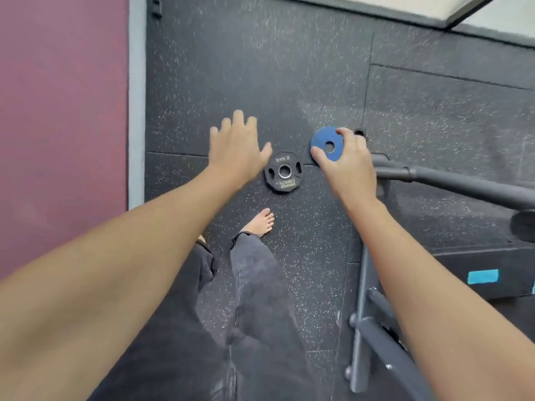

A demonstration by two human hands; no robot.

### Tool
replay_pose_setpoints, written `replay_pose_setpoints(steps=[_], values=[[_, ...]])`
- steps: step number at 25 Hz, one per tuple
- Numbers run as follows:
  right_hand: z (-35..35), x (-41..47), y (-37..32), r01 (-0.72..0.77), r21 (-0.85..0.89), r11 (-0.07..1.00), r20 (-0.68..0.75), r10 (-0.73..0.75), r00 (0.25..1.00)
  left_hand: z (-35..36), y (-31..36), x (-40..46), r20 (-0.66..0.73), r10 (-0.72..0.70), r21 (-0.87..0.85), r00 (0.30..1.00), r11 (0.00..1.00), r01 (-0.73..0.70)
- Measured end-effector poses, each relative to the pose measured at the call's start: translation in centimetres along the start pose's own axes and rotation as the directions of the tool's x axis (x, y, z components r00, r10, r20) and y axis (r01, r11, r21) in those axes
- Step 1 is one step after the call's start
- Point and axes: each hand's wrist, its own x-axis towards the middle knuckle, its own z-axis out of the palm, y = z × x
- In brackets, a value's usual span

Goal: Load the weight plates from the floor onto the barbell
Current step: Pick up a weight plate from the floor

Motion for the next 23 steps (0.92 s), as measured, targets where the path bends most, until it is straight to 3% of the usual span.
replay_pose_setpoints(steps=[9,12,17,23], values=[[26.2,18.9,12.8,-0.058,-0.174,0.983,0.180,0.090,0.980,30.3,-0.5,13.6,0.311,-0.216,-0.170,0.925,0.945,0.278],[32.6,22.6,16.7,-0.080,-0.207,0.975,0.209,0.124,0.970,37.2,-0.8,16.2,0.377,-0.229,-0.185,0.897,0.931,0.315],[40.2,26.3,21.0,-0.112,-0.311,0.944,0.274,0.202,0.940,44.2,-1.2,19.0,0.401,-0.233,-0.191,0.886,0.925,0.329],[44.2,28.5,23.8,-0.179,-0.390,0.903,0.251,0.292,0.923,48.1,-0.9,20.7,0.423,-0.241,-0.223,0.873,0.907,0.358]])
